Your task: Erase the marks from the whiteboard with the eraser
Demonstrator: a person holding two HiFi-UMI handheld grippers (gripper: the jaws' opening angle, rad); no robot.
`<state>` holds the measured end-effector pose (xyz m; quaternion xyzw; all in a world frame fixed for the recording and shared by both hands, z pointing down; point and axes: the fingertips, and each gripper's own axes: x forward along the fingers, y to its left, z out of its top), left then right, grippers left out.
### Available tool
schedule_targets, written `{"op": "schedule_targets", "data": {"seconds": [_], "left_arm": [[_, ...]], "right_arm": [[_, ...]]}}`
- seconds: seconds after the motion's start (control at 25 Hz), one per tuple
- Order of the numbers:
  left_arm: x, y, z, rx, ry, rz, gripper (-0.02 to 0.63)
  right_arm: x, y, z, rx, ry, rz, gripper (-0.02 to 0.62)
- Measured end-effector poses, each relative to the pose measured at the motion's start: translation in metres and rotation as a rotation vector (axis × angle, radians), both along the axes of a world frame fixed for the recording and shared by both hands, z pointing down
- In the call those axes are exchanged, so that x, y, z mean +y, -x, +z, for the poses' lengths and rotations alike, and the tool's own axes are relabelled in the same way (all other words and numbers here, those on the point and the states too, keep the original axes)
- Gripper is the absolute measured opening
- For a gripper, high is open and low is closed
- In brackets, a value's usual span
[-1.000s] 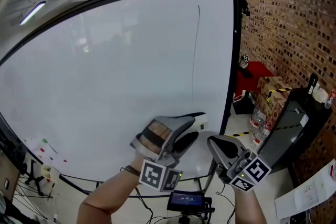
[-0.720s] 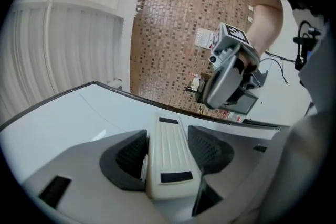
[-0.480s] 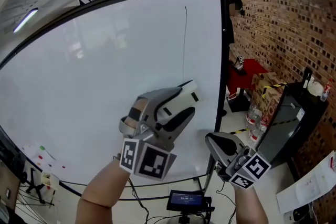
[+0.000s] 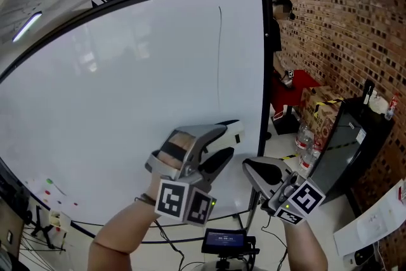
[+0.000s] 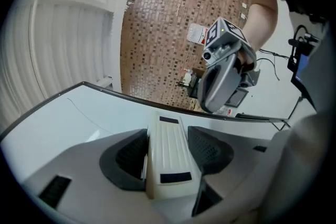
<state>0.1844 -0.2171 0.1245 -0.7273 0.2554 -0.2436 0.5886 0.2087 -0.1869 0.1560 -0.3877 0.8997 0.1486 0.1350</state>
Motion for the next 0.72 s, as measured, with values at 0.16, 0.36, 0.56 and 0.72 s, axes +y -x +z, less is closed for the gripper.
{"op": "schedule_targets", "data": {"seconds": [0.16, 0.36, 0.56, 0.72], "left_arm": [[-0.001, 0.0, 0.013, -0.036, -0.01, -0.004, 0.273], [0.0, 0.002, -0.004, 0.029, -0.055, 0.018, 0.273], [0.004, 0.007, -0.041, 0.12, -0.093, 0.051, 0.273], [-0.008, 0.01, -0.071, 0.143, -0.191, 0.041, 0.273]], "right_arm": [[-0.004, 0.003, -0.015, 0.084, -0.048, -0.005, 0.017], [0.001, 0.01, -0.037, 0.084, -0.089, -0.033, 0.017], [0.007, 0.013, -0.044, 0.069, -0.113, -0.043, 0.017], [-0.003, 0.019, -0.053, 0.085, -0.162, -0.042, 0.017]]}}
